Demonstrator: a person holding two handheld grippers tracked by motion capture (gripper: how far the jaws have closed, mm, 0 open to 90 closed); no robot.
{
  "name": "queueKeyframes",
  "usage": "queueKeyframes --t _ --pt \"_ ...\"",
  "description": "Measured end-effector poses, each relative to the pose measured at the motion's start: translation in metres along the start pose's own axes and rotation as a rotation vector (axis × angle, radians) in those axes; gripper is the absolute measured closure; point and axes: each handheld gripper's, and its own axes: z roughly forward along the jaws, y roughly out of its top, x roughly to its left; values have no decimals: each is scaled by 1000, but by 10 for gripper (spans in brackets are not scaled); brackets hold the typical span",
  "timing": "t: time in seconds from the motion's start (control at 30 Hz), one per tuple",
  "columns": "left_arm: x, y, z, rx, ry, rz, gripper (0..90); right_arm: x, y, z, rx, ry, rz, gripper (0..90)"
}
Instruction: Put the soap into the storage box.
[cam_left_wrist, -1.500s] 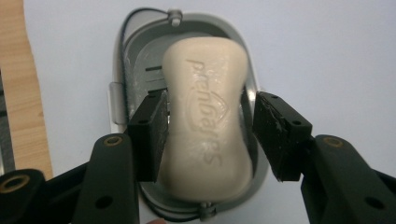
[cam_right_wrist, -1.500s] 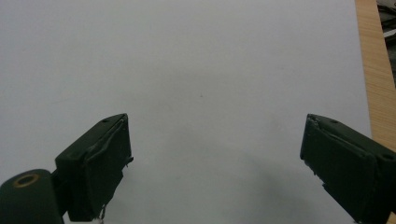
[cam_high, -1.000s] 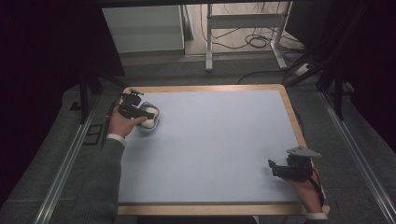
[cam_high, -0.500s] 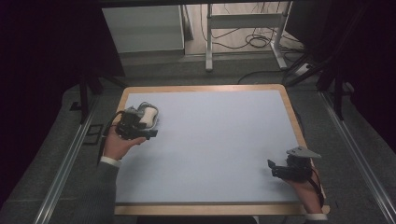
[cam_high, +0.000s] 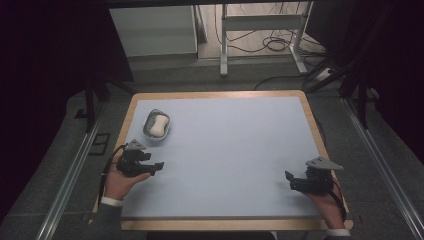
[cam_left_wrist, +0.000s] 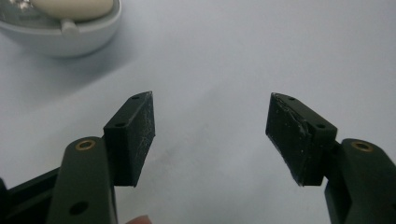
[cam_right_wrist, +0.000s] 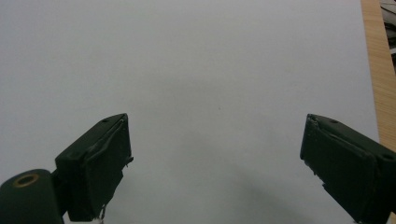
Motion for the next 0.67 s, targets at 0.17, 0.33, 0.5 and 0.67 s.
queueKeyframes --t 0.17,0.33,0.5,0.67 --pt "-7 -20 -1 -28 -4 -4 327 2 1 -1 -4 0 -4 86" --pt "-6 -25 2 -14 -11 -8 324 2 1 -1 -3 -3 -4 86" --pt "-6 -27 5 -8 -11 -8 311 3 0 0 -15 0 -5 86" --pt "-5 -27 6 -4 -21 -5 297 5 1 0 -34 0 -2 85"
